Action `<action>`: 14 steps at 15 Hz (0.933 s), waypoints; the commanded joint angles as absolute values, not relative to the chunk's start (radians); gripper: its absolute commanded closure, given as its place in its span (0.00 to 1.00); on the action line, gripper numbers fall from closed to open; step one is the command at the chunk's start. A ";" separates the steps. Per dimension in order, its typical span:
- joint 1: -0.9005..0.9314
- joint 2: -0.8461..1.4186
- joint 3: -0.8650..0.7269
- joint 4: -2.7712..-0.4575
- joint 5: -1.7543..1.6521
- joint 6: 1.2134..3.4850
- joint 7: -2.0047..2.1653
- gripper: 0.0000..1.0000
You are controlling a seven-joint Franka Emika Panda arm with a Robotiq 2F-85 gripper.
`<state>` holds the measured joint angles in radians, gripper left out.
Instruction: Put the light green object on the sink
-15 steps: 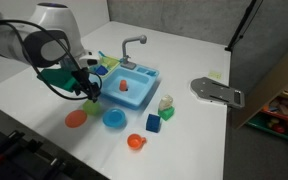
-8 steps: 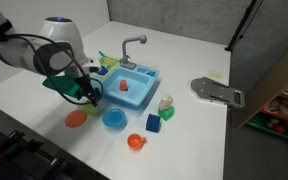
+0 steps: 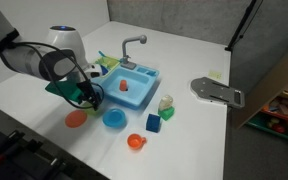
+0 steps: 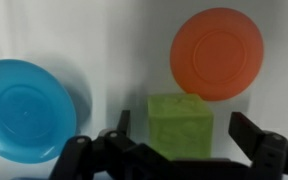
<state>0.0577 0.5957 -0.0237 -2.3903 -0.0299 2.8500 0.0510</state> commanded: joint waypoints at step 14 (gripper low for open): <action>0.069 0.549 -0.029 -2.434 -0.036 2.839 0.037 0.68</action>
